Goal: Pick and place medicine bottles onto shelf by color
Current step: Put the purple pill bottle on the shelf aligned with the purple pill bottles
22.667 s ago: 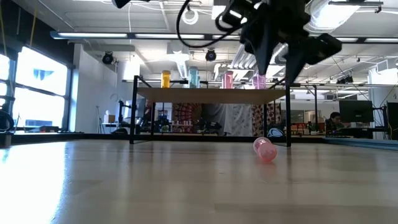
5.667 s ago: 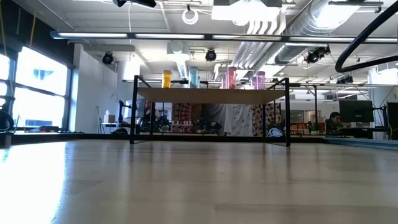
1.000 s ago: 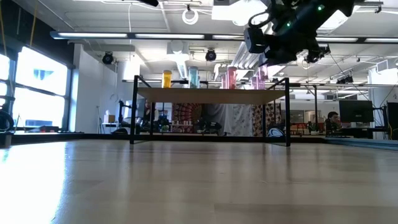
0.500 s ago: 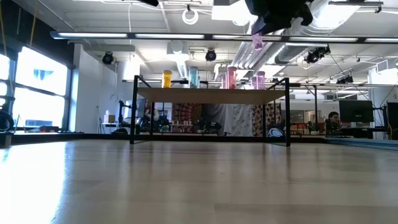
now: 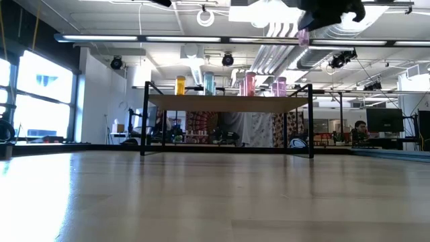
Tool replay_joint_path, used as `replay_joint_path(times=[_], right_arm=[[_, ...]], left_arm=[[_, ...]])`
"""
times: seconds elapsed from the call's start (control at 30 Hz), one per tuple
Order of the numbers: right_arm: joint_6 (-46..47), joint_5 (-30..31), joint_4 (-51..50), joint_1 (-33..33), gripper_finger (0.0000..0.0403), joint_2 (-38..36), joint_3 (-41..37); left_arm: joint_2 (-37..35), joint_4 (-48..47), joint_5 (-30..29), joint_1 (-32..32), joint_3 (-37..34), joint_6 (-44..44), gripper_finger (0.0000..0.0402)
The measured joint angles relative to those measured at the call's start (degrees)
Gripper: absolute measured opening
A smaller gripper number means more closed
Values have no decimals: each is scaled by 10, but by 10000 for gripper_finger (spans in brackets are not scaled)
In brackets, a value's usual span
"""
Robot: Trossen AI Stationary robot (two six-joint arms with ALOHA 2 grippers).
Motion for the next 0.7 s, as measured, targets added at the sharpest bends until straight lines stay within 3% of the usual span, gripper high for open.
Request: replay_joint_path(times=[0.27, 0.4, 0.7], right_arm=[[90, -3, 6, 0, 79, -66, -93], [111, -8, 60, 0, 79, -88, -149], [-16, -80, 285, 0, 79, -82, -237]], left_arm=[[0, 1, 0, 0, 0, 0, 229], [0, 1, 0, 0, 0, 0, 229], [0, 1, 0, 0, 0, 0, 229]])
